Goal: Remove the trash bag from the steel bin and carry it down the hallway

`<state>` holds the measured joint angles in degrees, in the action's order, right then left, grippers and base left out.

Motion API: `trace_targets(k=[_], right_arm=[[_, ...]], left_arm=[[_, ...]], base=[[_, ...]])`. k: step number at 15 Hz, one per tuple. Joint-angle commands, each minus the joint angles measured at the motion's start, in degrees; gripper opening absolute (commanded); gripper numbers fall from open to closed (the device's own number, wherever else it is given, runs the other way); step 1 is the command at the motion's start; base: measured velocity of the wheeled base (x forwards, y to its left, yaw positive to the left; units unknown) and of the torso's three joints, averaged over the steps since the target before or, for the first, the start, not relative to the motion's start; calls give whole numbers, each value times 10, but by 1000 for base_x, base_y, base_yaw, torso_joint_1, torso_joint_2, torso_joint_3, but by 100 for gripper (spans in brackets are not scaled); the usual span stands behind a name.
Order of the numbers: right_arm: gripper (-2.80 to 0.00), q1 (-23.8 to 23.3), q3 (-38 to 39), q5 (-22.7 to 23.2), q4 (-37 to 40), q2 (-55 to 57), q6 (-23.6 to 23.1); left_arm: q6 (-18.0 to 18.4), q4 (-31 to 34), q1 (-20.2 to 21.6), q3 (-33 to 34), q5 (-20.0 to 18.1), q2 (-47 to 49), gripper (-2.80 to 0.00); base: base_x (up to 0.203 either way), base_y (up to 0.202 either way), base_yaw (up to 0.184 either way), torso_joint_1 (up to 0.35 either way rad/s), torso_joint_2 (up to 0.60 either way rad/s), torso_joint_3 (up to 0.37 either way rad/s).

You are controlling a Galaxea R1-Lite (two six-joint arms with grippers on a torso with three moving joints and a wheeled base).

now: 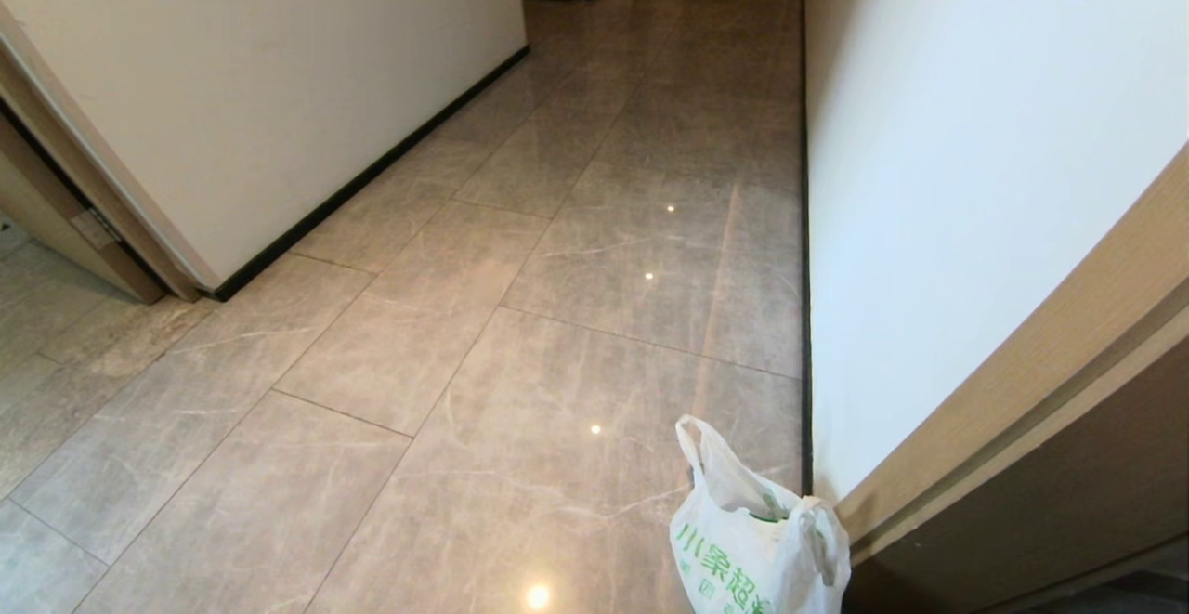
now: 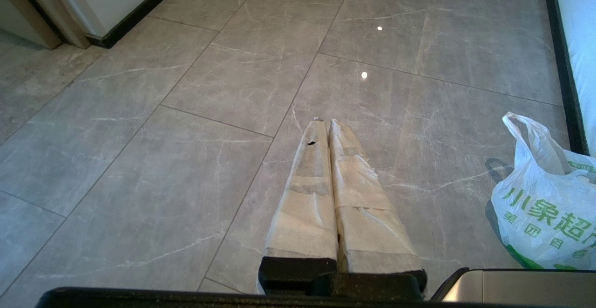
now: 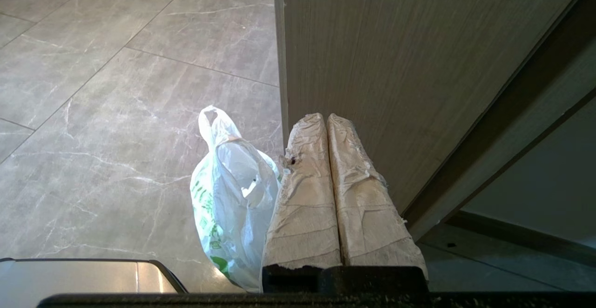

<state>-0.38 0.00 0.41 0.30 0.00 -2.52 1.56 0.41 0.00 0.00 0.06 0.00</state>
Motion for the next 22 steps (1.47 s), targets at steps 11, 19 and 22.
trace_targets(k=[11, 19, 22], right_arm=[[-280, 0, 0, 0, 0, 0, 0], [-280, 0, 0, 0, 0, 0, 0], [-280, 0, 0, 0, 0, 0, 0]], left_arm=[[-7, -1, 0, 0, 0, 0, -280], [-15, -1, 0, 0, 1, 0, -280], [-16, -1, 0, 0, 1, 0, -280]], base=[[0, 0, 0, 0, 0, 0], [0, 0, 0, 0, 0, 0], [0, 0, 0, 0, 0, 0]])
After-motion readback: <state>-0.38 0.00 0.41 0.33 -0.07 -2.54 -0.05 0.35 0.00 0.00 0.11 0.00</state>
